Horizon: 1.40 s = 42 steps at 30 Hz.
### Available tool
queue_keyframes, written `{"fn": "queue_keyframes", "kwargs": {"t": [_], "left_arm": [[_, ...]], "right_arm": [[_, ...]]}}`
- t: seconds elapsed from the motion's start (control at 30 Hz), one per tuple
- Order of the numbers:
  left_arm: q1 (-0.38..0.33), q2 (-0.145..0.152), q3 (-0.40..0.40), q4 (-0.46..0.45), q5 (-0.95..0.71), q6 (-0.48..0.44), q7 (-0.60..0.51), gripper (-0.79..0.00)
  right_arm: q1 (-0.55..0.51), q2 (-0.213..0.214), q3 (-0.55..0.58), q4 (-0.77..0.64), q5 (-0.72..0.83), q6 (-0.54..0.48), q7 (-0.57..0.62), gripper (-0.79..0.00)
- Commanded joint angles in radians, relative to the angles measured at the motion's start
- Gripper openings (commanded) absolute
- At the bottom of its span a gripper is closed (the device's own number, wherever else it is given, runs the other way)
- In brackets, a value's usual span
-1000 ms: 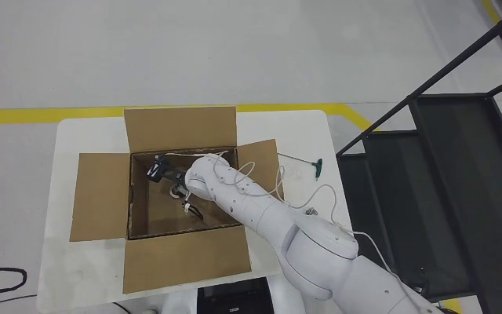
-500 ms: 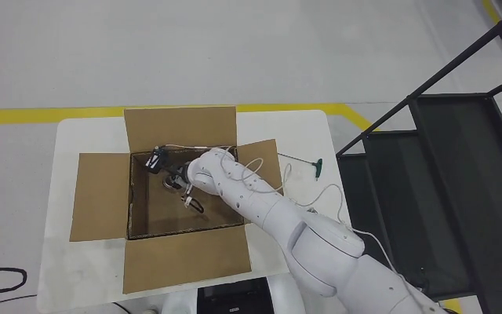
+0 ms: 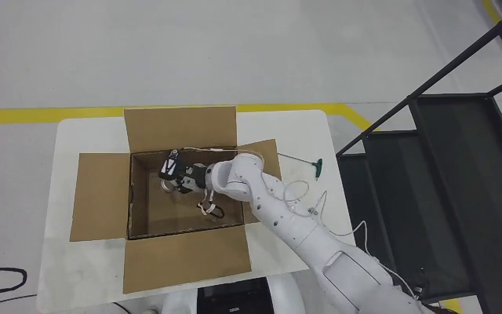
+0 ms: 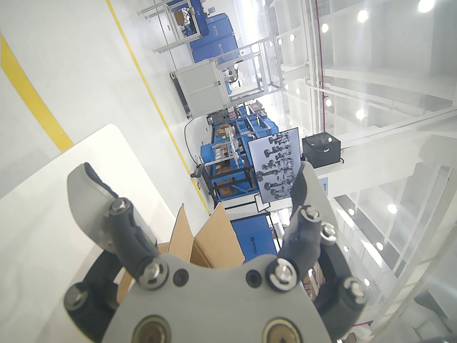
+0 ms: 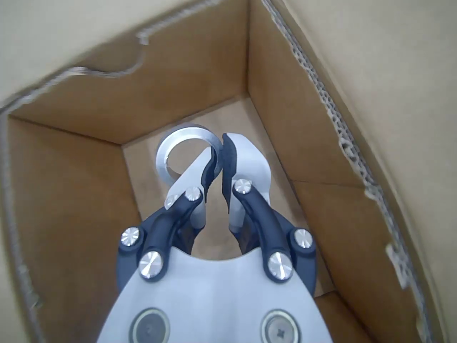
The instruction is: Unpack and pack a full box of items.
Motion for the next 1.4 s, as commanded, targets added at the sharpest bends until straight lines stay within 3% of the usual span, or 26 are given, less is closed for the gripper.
{"fn": "queue_keyframes", "kwargs": {"t": [0.0,0.2,0.6,0.73,1.37], "left_arm": [[0.000,0.000,0.000,0.000,0.000,0.000,0.000,0.000],[0.000,0.000,0.000,0.000,0.000,0.000,0.000,0.000],[0.000,0.000,0.000,0.000,0.000,0.000,0.000,0.000],[0.000,0.000,0.000,0.000,0.000,0.000,0.000,0.000],[0.000,0.000,0.000,0.000,0.000,0.000,0.000,0.000]], "right_arm": [[-0.088,0.027,0.061,-0.139,0.006,-0.068,0.005,-0.785],[-0.254,0.076,0.176,-0.360,0.059,-0.184,-0.016,-0.785],[-0.467,0.136,0.338,-0.502,0.113,-0.324,-0.225,-0.785],[-0.481,0.147,0.353,-0.465,0.112,-0.365,-0.325,-0.785],[-0.481,0.147,0.353,-0.465,0.112,-0.365,-0.325,-0.785]]}}
